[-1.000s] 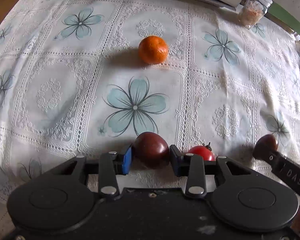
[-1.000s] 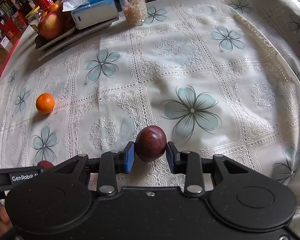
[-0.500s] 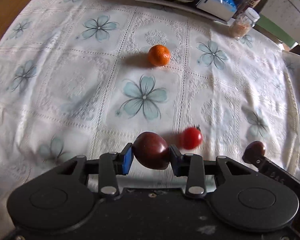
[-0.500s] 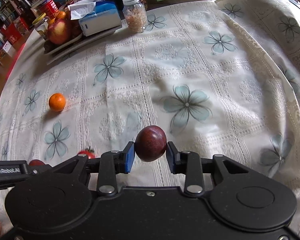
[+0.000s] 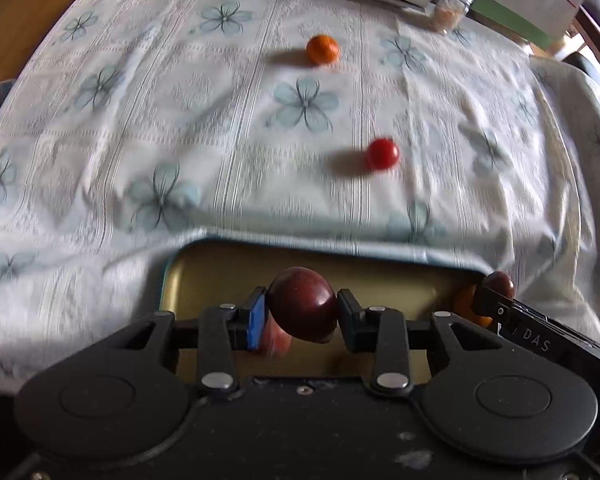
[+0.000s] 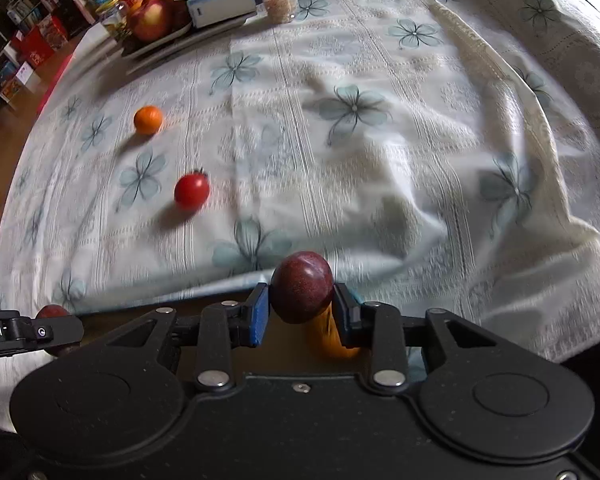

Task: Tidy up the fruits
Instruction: 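Carry both held plums back over the gold tray, then open both tools to drop the plums into the tray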

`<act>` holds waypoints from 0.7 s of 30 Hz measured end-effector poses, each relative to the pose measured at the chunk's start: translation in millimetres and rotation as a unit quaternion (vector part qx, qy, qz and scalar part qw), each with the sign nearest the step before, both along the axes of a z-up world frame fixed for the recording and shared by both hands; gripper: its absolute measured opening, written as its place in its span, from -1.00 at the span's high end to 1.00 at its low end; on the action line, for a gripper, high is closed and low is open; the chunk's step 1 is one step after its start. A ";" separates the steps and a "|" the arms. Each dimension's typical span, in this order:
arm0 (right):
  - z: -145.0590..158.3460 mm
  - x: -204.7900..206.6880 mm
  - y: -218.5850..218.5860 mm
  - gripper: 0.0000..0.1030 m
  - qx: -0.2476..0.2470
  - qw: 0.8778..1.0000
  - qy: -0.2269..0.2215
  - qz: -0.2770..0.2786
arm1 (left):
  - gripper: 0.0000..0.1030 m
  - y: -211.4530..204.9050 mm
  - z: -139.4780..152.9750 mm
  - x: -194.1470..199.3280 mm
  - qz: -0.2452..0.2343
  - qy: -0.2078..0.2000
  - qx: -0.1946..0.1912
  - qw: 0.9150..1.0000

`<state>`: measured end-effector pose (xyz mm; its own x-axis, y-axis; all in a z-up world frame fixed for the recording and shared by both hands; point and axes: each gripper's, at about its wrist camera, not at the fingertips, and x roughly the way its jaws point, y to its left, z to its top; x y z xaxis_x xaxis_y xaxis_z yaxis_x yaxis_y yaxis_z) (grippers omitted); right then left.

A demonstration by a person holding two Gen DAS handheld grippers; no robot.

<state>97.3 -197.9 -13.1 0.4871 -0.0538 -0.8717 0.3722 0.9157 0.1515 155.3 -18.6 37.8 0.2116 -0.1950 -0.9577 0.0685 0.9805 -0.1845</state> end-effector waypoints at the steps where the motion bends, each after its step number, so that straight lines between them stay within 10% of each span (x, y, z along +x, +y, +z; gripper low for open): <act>1: -0.4 -6.1 3.2 0.17 0.000 1.000 0.001 0.002 | 0.31 0.9 -0.8 -7.3 -0.001 -0.001 -0.001 1.000; 7: -8.0 -38.3 21.5 0.17 0.009 1.000 0.012 0.010 | 0.57 7.2 -9.6 -39.1 0.002 0.003 -0.001 1.000; 21: -19.7 -79.1 45.4 0.16 -0.029 0.999 0.008 0.016 | 0.45 10.0 -9.3 -80.1 -0.008 -0.040 0.002 0.999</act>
